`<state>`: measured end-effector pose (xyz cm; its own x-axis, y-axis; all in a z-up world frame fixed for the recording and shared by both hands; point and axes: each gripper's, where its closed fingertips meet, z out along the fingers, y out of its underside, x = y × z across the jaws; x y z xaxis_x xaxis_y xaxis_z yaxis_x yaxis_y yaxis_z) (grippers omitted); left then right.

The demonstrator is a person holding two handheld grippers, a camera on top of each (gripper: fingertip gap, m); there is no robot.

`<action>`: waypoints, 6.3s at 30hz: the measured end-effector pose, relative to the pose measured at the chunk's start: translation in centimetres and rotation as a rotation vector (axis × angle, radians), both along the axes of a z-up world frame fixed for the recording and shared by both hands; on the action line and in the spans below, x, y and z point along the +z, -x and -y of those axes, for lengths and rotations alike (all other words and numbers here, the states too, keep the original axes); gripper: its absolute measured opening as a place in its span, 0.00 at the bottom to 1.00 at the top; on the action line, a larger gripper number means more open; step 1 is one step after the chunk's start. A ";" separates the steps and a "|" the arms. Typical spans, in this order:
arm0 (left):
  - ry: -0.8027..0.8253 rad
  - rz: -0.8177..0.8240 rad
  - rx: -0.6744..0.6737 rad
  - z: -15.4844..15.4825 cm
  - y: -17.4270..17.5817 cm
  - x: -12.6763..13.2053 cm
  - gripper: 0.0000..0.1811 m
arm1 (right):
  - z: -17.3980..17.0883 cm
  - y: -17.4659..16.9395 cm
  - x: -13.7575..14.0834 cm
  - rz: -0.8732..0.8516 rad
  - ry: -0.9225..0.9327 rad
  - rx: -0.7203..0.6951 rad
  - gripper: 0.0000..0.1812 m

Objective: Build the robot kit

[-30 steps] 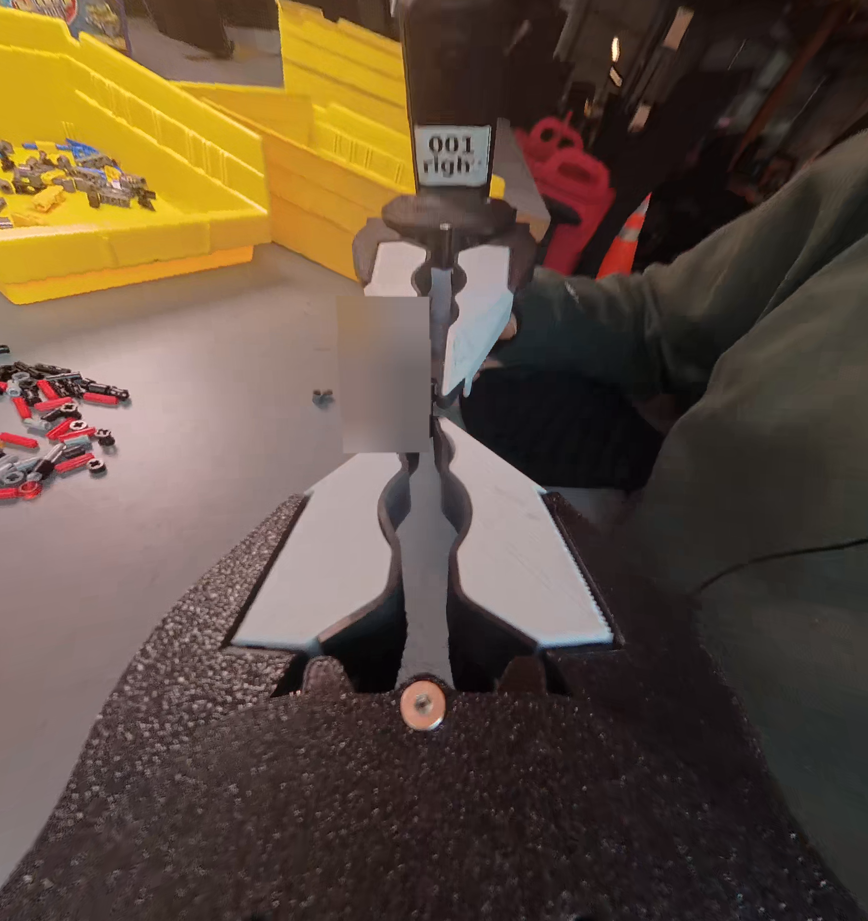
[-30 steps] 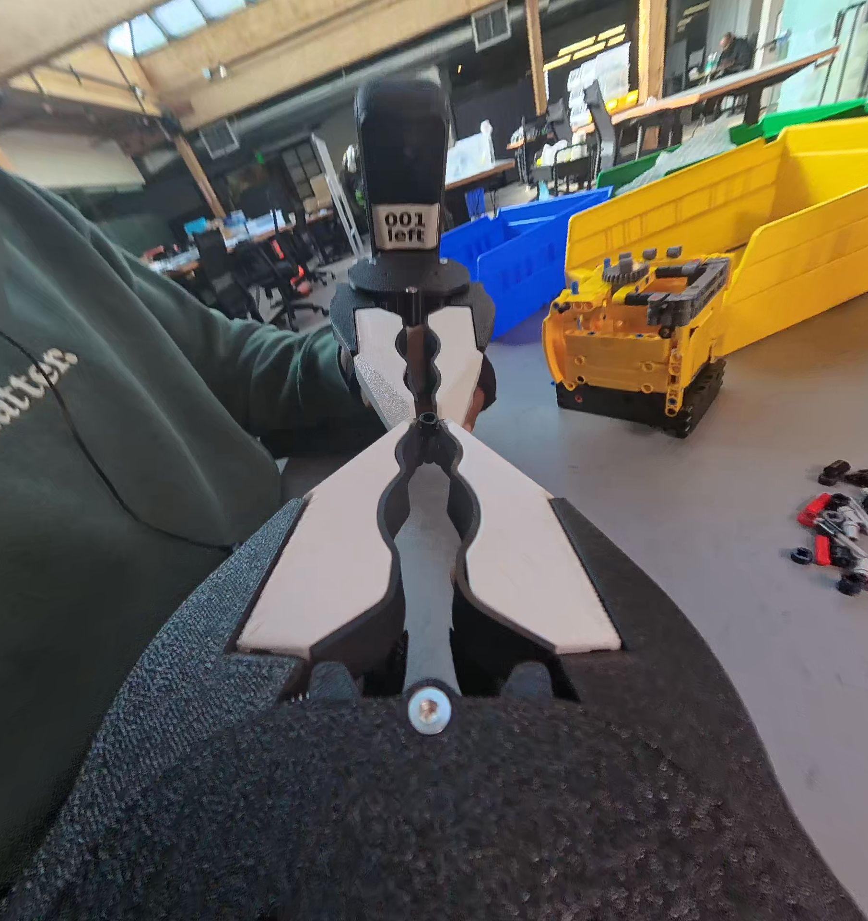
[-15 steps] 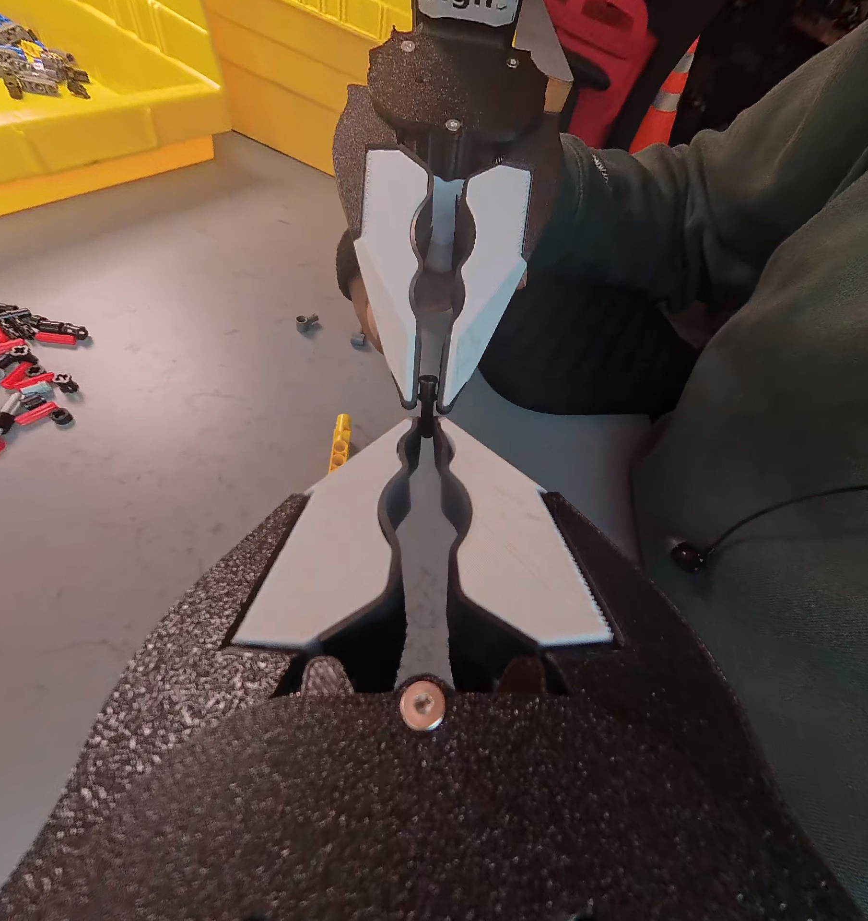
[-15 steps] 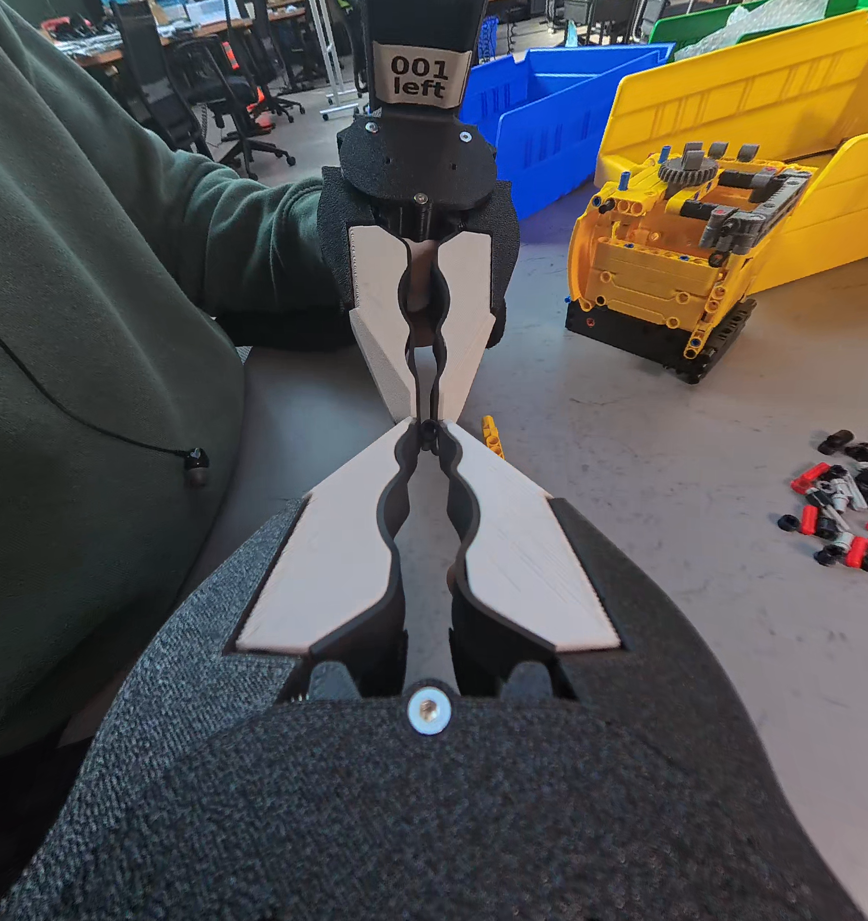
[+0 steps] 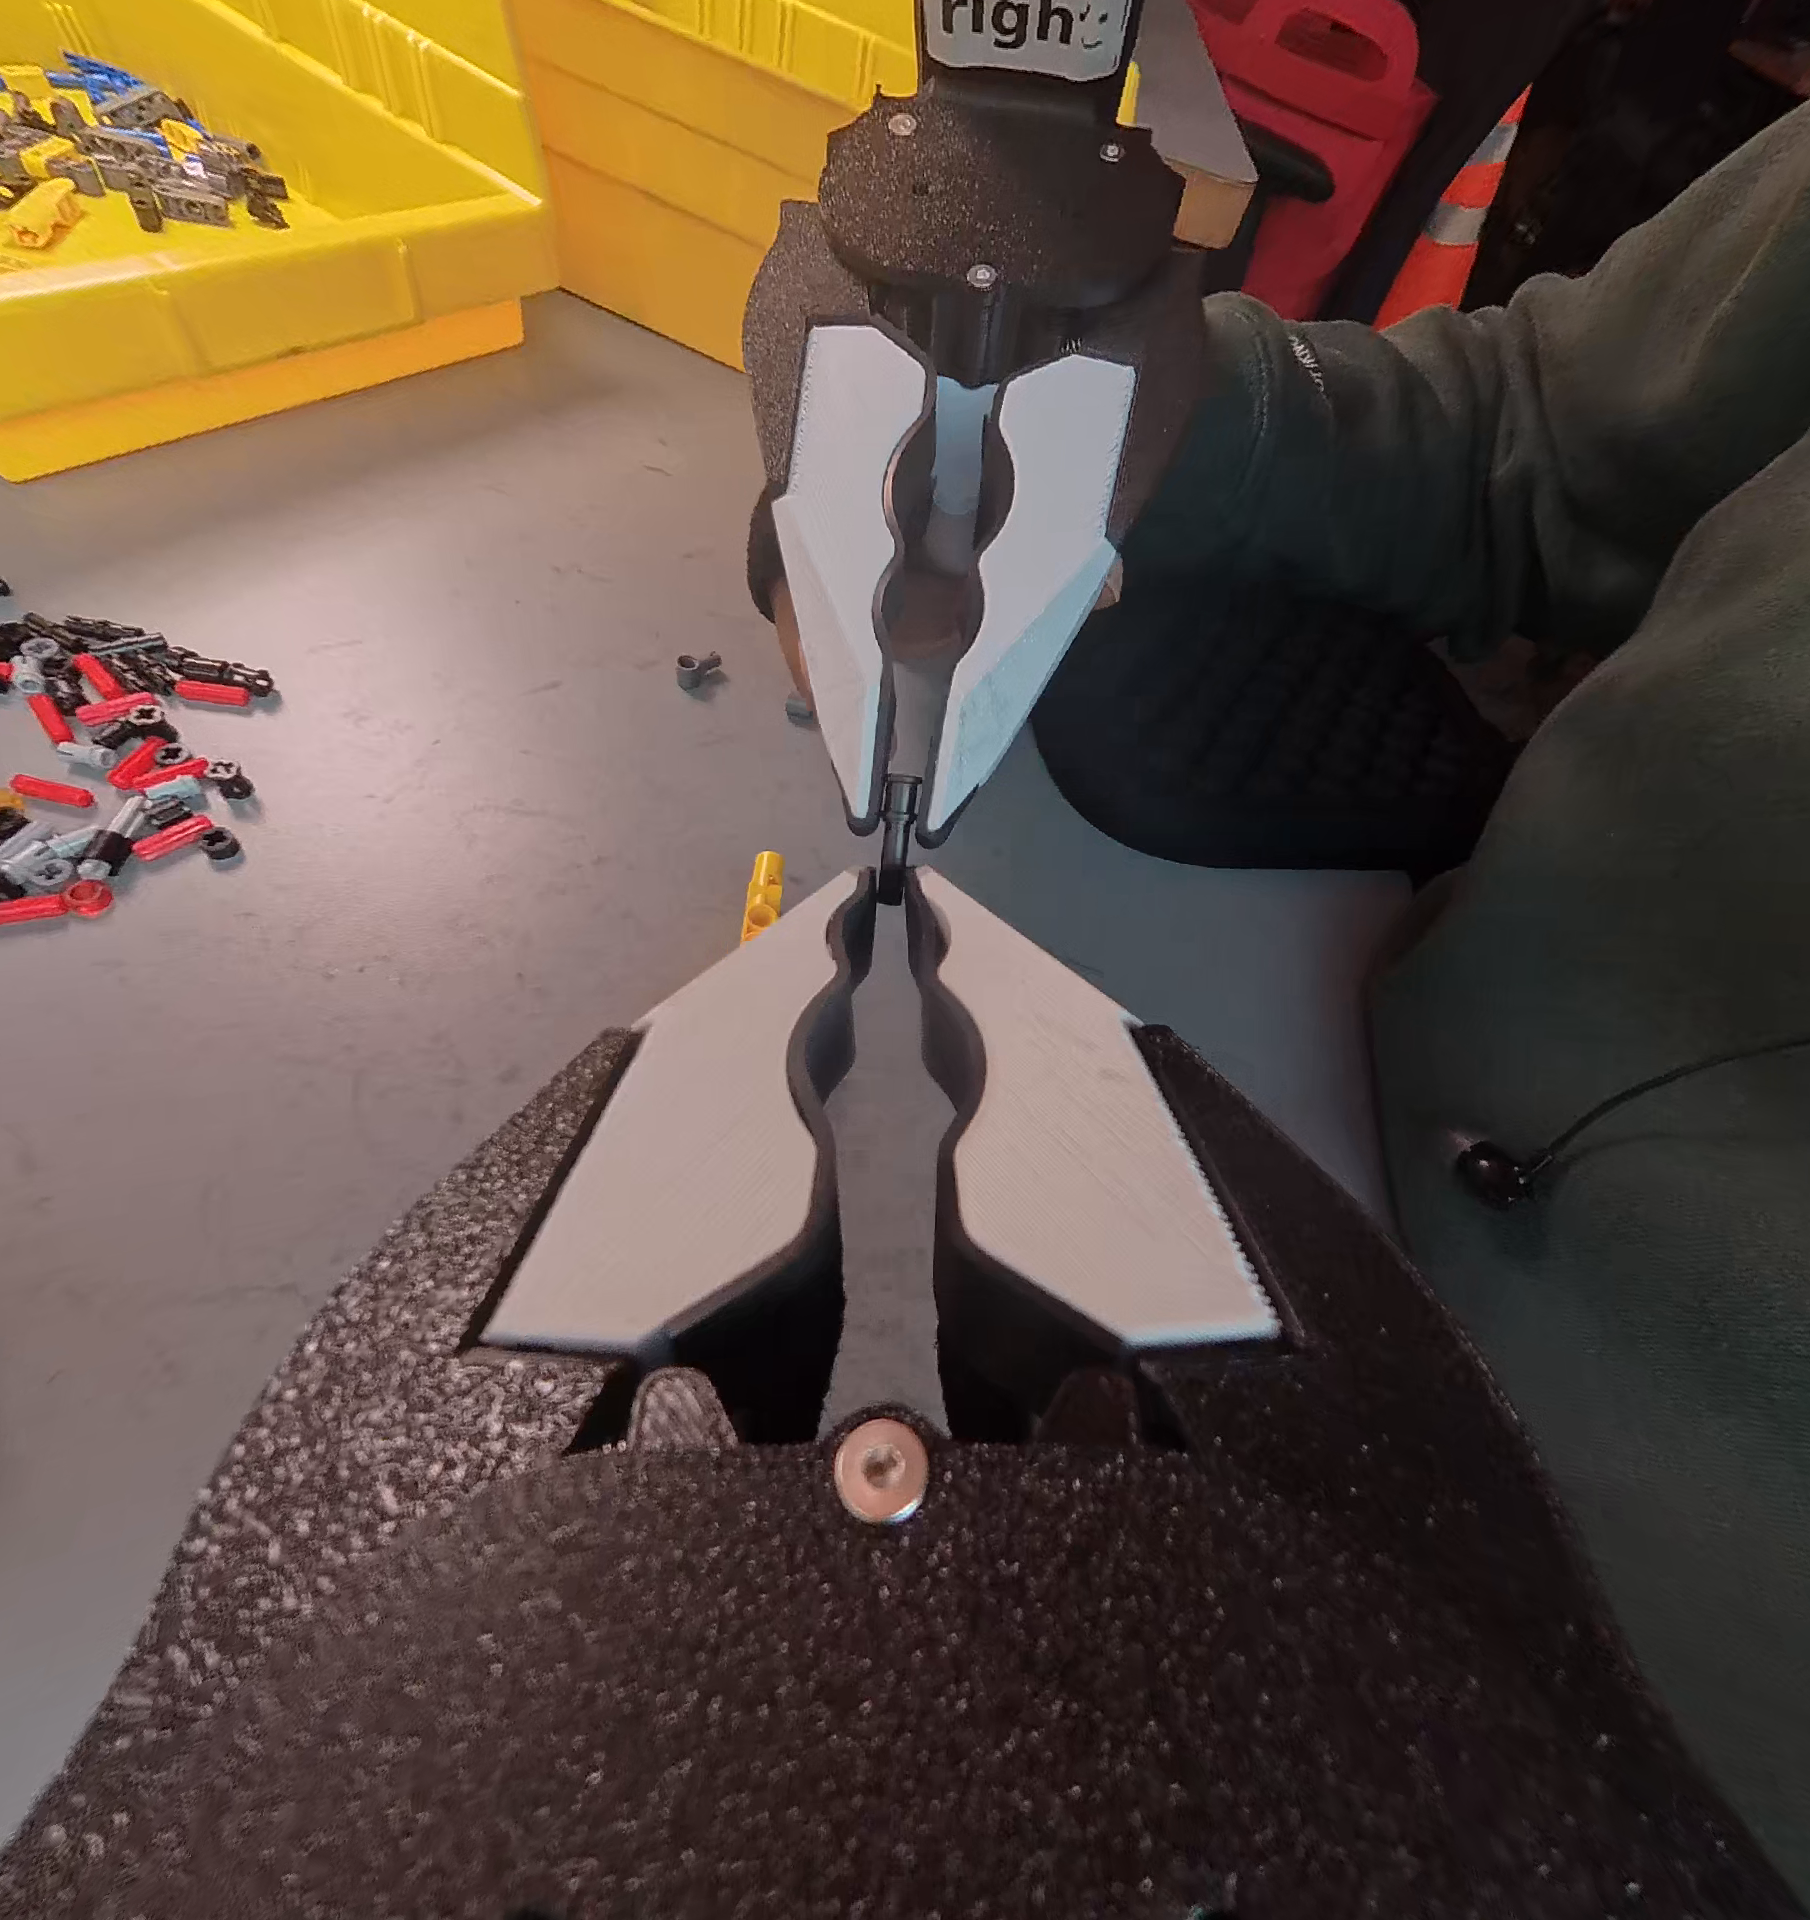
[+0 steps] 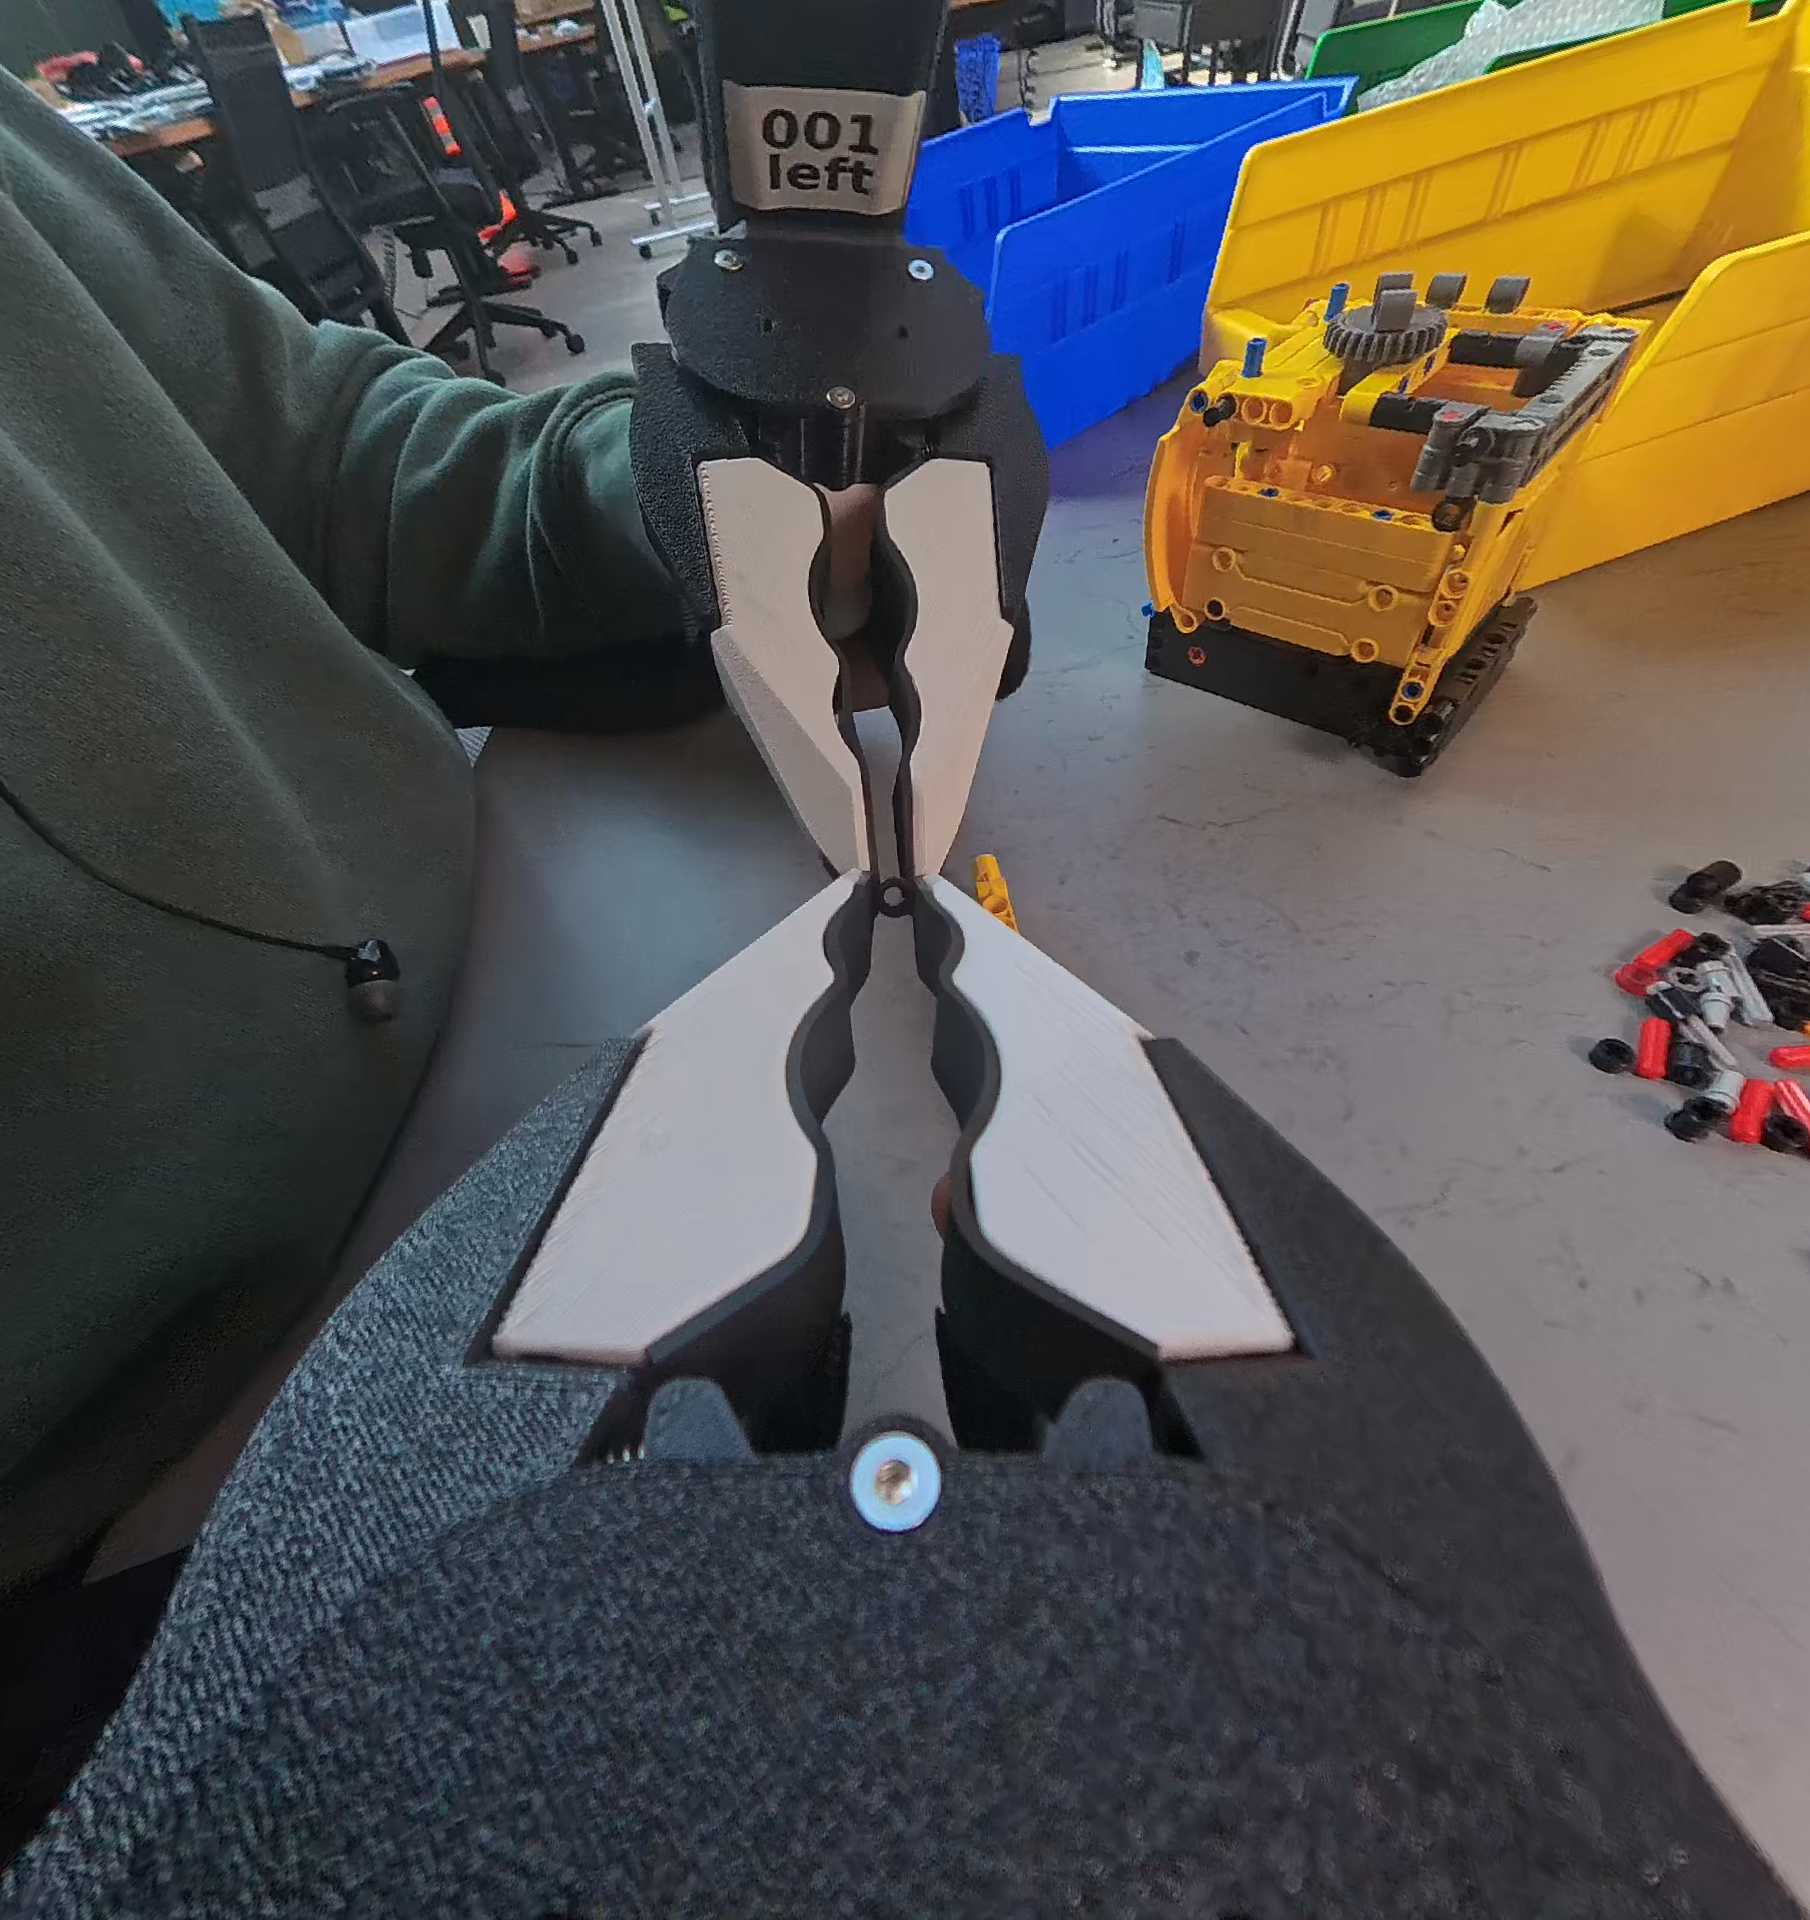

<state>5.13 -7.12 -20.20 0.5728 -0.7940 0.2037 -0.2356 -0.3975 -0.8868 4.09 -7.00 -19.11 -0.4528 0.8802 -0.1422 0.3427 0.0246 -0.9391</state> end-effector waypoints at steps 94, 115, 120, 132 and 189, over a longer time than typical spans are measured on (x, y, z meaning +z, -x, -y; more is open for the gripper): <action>-0.286 -0.037 0.133 -1.4 0.8 3.8 0.02 | -1.3 0.6 3.6 -0.144 0.281 -0.086 0.04; 0.084 -0.321 -0.010 1.0 1.7 -6.3 0.22 | -2.0 -1.9 -4.3 0.665 -0.383 0.084 0.04; 0.061 -0.363 0.010 0.6 2.1 -6.5 0.15 | -2.3 -2.1 -6.1 0.779 -0.485 0.103 0.04; 0.066 -0.346 0.011 0.5 2.2 -6.5 0.14 | -1.9 -1.6 -6.1 0.842 -0.638 0.197 0.03; -0.105 -0.069 -0.049 1.1 1.3 1.0 0.07 | 0.3 0.4 -0.1 0.163 -0.269 -0.049 0.15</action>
<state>3.78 -8.23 -19.23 0.5428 -0.8361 0.0796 -0.3145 -0.2903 -0.9038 3.71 -7.30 -19.26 -0.3998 0.9161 0.0311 0.4947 0.2442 -0.8340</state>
